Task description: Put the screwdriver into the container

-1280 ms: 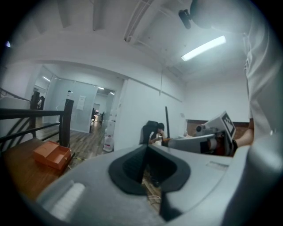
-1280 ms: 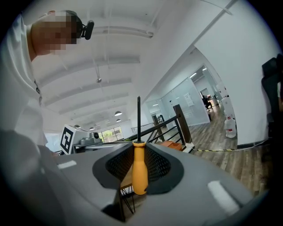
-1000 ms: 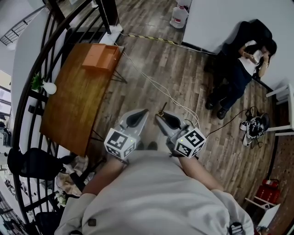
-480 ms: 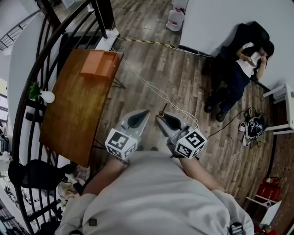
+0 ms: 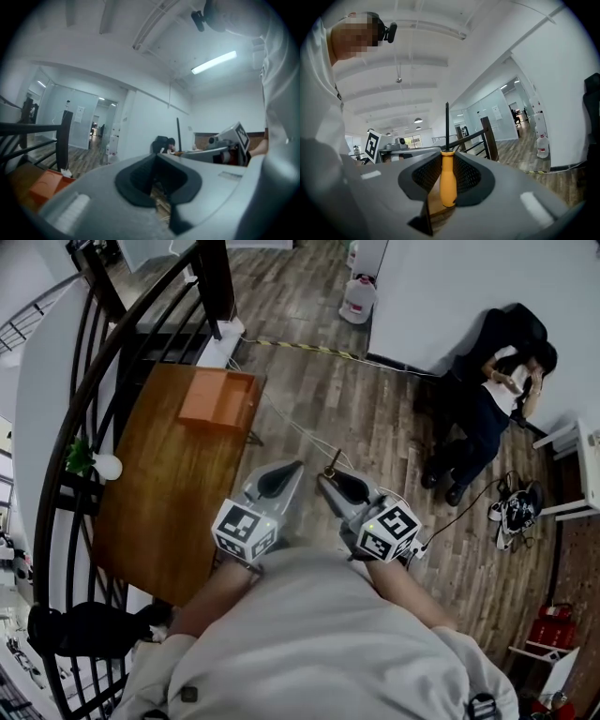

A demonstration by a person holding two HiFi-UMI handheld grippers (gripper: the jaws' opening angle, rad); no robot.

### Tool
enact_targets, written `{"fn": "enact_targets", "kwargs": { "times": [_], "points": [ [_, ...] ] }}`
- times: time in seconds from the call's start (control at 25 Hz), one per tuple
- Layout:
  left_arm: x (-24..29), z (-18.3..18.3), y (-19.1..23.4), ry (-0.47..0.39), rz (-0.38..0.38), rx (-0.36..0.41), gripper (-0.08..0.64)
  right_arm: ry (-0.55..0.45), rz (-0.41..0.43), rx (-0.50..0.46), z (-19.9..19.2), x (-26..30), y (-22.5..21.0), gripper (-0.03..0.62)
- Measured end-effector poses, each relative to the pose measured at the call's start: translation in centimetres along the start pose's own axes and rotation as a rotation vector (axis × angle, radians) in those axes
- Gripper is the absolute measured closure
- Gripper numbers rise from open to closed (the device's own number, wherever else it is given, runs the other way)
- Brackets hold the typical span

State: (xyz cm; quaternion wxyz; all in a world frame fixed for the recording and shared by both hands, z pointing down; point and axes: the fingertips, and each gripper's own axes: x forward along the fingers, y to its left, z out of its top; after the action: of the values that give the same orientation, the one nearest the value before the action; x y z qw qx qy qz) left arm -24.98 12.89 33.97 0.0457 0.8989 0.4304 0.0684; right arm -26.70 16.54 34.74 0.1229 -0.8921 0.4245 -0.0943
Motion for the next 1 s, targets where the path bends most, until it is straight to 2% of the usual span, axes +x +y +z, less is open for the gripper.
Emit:
{"fn": "enact_targets", "kwargs": {
  "times": [0.16, 0.4, 0.76, 1.0],
  "points": [
    [-1.4, 0.9, 3.1, 0.006, -0.007, -0.006, 0.557, 0.0, -0.004, 0.0, 0.3, 3.3, 1.3, 0.509],
    [-2.1, -0.5, 4.9, 0.032, -0.028, -0.017, 0.557, 0.001, -0.001, 0.009, -0.3, 6.1, 1.1, 0.509],
    [-2.5, -0.1, 8.4, 0.029, 0.018, -0.022, 0.557, 0.005, 0.036, 0.018, 0.0, 9.5, 0.5, 0.509],
    [-0.9, -0.6, 9.7, 0.038, 0.027, -0.033, 0.557, 0.012, 0.04, 0.03, -0.1, 10.4, -1.4, 0.509]
  ]
}}
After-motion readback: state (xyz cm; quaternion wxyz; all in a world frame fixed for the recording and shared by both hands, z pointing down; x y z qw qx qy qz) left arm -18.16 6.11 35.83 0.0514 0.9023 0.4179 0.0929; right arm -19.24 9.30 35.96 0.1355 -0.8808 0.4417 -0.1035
